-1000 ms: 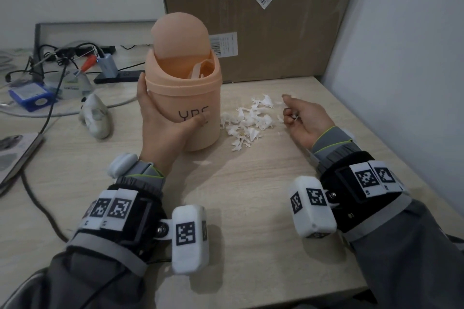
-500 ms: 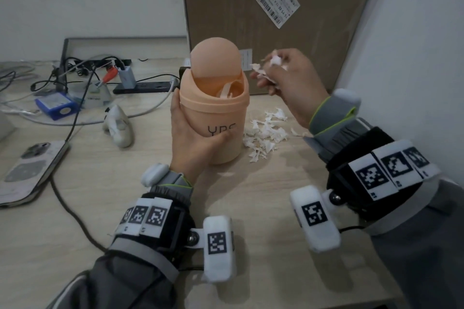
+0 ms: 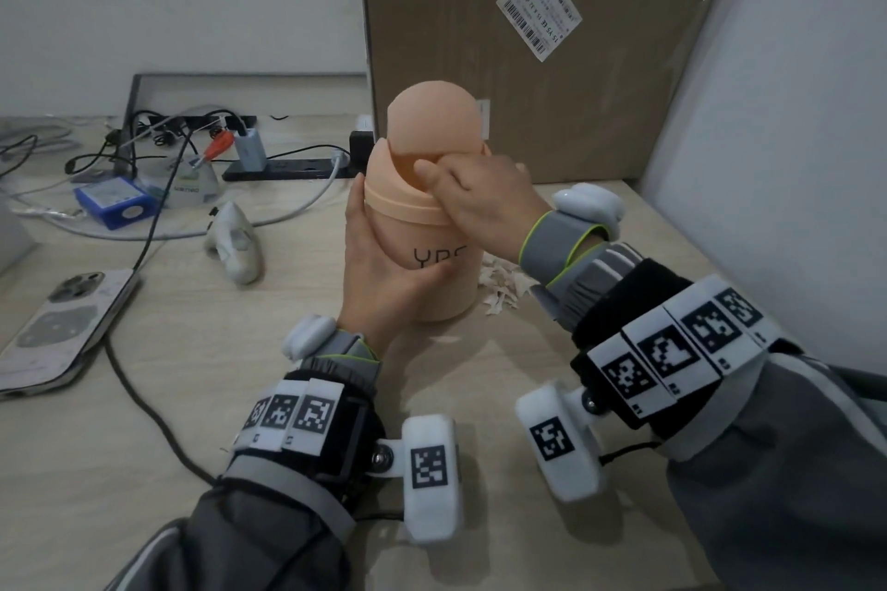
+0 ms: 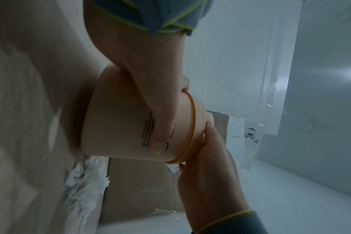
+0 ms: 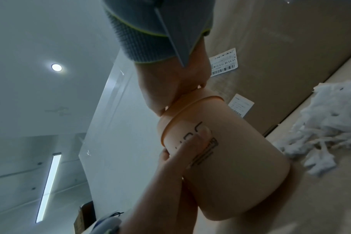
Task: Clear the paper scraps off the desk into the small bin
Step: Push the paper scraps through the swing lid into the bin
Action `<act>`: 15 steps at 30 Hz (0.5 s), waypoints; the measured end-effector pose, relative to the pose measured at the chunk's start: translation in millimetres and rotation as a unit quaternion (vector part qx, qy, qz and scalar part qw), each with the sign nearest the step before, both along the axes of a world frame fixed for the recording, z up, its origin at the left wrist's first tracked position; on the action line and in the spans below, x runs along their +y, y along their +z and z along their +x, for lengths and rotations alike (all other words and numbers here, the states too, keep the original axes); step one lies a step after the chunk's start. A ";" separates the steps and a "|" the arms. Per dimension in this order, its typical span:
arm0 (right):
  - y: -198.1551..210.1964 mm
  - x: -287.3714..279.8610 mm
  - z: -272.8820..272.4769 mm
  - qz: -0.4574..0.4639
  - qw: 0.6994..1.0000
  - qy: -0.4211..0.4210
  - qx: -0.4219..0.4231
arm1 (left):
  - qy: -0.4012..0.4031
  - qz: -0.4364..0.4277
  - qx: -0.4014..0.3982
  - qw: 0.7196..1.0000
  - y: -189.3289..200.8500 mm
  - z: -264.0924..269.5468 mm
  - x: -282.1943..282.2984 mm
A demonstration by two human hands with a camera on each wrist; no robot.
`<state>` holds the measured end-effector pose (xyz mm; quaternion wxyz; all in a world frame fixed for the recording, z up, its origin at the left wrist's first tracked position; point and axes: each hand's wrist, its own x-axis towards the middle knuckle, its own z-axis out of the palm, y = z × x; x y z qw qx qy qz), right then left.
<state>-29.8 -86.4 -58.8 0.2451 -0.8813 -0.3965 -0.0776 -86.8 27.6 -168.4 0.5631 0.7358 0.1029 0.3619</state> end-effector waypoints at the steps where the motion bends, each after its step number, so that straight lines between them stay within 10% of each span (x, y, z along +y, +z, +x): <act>1: -1.9 -0.3 -1.5 -0.013 1.000 -0.009 -0.001 | -0.004 0.005 -0.003 1.000 1.1 -0.7 -1.7; 15: -20.2 -22.3 6.3 0.257 0.965 0.052 -0.029 | -0.007 0.008 -0.001 1.000 -1.8 1.1 2.5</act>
